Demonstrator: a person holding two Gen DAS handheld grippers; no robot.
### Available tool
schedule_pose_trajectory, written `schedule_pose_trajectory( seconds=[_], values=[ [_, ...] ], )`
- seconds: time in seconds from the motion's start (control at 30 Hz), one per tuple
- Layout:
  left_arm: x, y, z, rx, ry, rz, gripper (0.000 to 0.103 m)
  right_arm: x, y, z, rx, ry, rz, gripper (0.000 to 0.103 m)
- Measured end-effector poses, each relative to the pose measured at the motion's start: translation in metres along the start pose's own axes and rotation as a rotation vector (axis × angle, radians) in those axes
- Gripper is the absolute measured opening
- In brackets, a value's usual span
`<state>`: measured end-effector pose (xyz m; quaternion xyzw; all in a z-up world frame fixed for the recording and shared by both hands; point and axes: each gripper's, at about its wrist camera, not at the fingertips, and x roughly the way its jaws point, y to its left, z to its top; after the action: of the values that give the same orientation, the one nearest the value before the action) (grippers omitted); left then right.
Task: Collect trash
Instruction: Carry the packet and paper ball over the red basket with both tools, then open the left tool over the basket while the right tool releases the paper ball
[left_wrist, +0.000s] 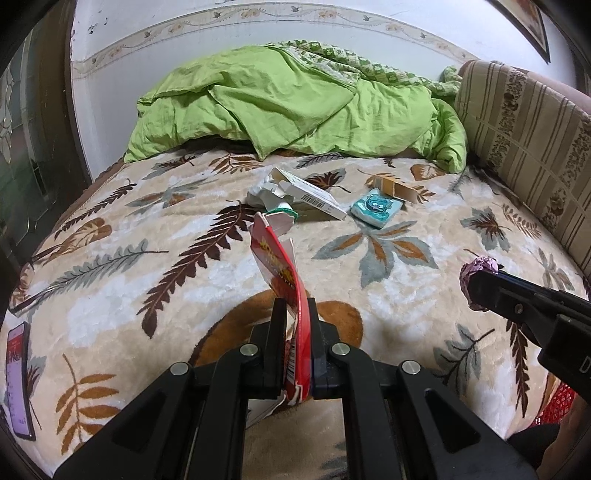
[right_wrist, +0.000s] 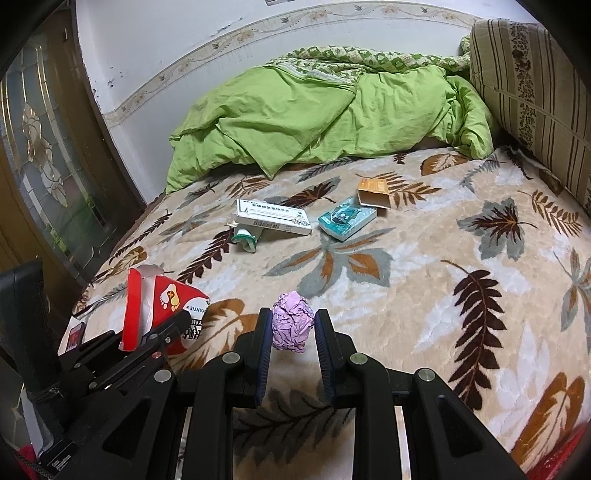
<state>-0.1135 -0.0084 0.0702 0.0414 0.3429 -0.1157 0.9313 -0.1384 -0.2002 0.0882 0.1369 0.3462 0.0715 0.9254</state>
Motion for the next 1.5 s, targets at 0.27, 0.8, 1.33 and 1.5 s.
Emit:
schedule_pose_trajectory(
  seconds=[0.27, 0.8, 1.33, 1.5],
  values=[
    [-0.016, -0.005, -0.004, 0.009, -0.004, -0.024, 0.008, -0.015, 0.003, -0.008, -0.011, 0.001, 0.007, 0.025],
    [-0.059, -0.046, -0.016, 0.085, -0.008, -0.145, 0.008, -0.070, -0.023, -0.031, 0.043, 0.028, 0.057, 0.025],
    [-0.083, -0.114, -0.010, 0.200, 0.068, -0.404, 0.008, -0.137, -0.099, -0.055, 0.201, -0.014, -0.022, 0.025],
    [-0.103, -0.172, -0.008, 0.298, 0.076, -0.557, 0.008, -0.184, -0.139, -0.074, 0.279, -0.048, -0.121, 0.025]
  ],
)
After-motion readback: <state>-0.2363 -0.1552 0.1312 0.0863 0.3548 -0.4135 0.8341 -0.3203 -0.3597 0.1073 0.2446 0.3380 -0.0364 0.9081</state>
